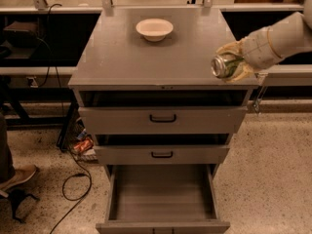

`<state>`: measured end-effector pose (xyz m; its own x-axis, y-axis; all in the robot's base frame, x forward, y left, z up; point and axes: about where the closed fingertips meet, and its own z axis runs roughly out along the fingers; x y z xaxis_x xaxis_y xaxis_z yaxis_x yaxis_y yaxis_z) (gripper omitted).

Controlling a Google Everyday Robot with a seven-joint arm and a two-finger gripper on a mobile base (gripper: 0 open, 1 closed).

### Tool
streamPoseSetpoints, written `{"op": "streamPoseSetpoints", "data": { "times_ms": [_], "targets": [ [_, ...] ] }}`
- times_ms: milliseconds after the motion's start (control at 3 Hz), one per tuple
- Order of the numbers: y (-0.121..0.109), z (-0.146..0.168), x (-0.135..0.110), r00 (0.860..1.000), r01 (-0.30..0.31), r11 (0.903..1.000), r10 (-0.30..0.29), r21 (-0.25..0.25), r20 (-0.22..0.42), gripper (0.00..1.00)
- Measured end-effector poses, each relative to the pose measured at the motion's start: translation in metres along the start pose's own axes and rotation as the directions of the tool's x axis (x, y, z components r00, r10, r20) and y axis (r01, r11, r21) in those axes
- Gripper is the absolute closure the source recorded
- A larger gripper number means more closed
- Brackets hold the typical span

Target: Pick green can from bottom drawer and place on counter

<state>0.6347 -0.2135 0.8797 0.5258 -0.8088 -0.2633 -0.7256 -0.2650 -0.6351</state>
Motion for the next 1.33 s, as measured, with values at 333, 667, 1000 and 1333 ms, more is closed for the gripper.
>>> {"op": "streamPoseSetpoints", "data": {
  "times_ms": [333,667,1000,1333],
  "targets": [
    [-0.026,0.015,-0.003,0.995,0.098,0.9913,-0.1,-0.087,-0.013,1.0],
    [-0.042,0.03,-0.006,0.986,0.164,0.972,-0.166,-0.168,0.001,1.0],
    [-0.054,0.049,-0.009,0.976,0.216,0.9432,-0.218,-0.252,0.021,1.0],
    [-0.064,0.07,-0.011,0.968,0.243,0.921,-0.25,-0.304,0.019,1.0]
  ]
}}
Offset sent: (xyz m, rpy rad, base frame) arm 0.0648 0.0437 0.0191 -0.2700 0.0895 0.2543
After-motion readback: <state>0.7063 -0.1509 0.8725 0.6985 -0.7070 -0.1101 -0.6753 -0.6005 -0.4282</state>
